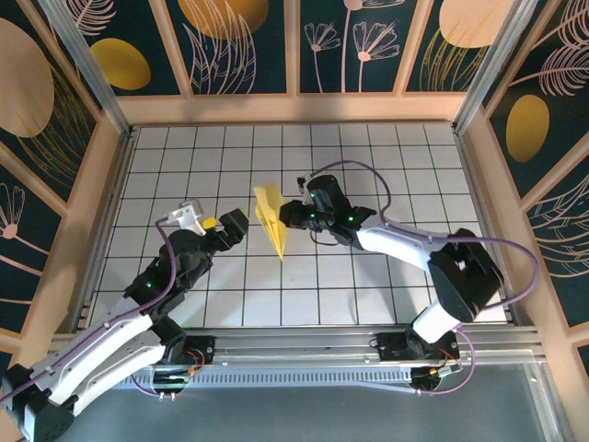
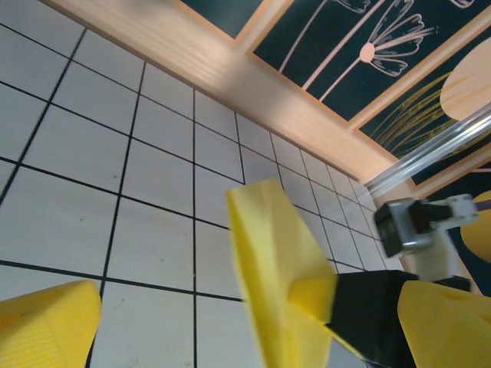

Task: Fold a paper plane with a square sheet of paper (fold left side to right side)
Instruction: Place the paper plane at the center of the table.

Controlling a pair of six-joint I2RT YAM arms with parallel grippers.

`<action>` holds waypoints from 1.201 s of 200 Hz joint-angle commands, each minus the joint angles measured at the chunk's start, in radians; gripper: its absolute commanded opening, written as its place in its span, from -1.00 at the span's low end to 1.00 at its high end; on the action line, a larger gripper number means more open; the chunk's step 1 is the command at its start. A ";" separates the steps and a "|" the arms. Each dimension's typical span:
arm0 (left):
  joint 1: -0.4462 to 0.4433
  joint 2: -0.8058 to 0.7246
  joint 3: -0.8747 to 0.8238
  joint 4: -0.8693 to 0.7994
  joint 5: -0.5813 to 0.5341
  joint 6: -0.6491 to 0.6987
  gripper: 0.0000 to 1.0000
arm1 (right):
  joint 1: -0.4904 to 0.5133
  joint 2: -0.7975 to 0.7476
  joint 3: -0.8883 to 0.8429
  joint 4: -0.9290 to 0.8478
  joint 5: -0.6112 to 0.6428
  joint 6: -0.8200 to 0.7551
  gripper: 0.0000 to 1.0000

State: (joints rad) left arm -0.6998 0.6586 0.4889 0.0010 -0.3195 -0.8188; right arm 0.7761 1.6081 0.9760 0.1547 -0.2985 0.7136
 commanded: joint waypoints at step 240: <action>0.005 0.101 -0.026 0.026 -0.032 -0.016 0.98 | -0.095 0.064 -0.278 0.153 0.135 0.029 -0.91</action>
State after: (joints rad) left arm -0.6991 0.7525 0.4744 -0.0177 -0.3630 -0.8234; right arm 0.6922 1.7130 0.7246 0.3424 -0.2195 0.7639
